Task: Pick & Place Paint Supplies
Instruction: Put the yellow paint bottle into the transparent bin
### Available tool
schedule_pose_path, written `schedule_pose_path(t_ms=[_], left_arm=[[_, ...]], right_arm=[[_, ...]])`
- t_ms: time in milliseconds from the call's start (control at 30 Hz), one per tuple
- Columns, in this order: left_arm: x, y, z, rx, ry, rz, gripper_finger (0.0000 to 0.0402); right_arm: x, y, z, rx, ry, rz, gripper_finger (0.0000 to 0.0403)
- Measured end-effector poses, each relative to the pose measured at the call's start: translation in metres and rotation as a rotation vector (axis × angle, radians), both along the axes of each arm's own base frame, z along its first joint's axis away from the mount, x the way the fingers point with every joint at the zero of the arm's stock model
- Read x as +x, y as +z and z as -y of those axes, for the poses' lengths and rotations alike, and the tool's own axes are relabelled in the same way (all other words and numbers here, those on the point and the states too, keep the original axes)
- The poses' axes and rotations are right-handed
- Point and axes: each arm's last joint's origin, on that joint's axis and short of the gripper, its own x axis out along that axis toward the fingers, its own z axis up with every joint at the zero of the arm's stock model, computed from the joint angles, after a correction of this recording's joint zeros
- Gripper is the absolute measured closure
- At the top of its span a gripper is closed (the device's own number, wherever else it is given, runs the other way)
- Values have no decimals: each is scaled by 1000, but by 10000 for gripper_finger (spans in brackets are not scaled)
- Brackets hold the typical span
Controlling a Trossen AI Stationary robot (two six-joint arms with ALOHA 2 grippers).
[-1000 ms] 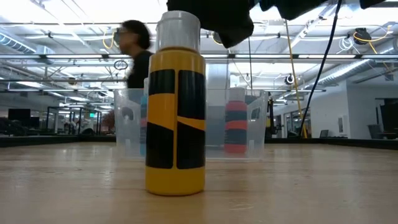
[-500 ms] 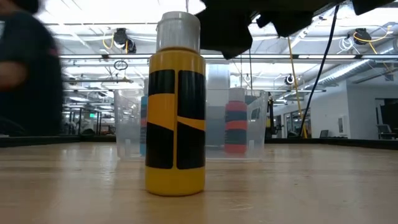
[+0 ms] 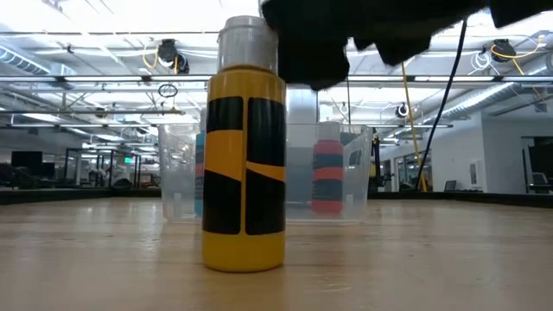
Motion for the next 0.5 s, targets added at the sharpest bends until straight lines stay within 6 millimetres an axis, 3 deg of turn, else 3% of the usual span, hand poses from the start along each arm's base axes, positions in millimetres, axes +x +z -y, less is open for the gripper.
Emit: schedule_pose_path(t_ms=[133, 500], left_arm=[[0, 0, 0, 0, 2, 1, 119], [1, 0, -1, 0, 2, 0, 119]], right_arm=[[3, -13, -2, -1, 3, -5, 165], [7, -13, -1, 29, -12, 24, 166]])
